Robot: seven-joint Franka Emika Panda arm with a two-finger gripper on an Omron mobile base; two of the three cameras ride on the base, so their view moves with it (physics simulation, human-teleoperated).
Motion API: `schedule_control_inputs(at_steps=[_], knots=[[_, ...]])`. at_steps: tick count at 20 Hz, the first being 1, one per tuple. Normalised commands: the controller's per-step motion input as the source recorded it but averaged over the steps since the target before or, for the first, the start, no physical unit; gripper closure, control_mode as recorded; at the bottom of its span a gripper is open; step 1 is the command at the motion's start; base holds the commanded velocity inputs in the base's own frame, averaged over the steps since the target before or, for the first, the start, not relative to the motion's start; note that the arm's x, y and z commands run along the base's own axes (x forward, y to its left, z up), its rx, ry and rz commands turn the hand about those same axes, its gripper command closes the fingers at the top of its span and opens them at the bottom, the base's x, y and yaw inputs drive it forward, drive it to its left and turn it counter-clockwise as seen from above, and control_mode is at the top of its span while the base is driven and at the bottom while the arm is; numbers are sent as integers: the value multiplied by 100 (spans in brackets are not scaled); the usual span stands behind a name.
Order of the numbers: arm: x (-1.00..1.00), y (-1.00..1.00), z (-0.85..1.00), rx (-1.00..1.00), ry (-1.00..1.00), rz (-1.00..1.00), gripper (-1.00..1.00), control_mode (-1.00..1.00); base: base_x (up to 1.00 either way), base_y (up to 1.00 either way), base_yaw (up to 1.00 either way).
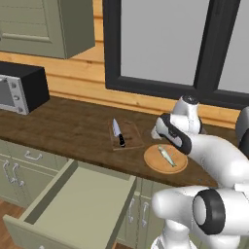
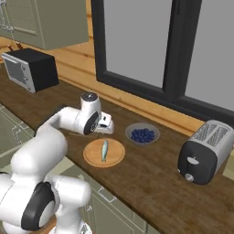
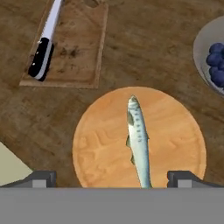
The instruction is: Pick up the knife from the drawer and place it on the cutting board. Then place the meat from the plate to the cutting board.
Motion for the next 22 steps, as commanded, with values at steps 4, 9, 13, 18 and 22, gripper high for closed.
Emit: schedule_control_inputs(at_steps=[4,9,13,18,22], knots=[[17,-10,-97,-6,0,20,-100,-100,0,0,0],[2,0,-71,-9,9,6,-100,-100,0,0,0],[0,0,-34,-3,11,0,-100,-100,0,0,0],[5,-6,-18,0,2,0,-100,-100,0,0,0],[22,-24,-19,0,0,0,-100,-100,0,0,0]])
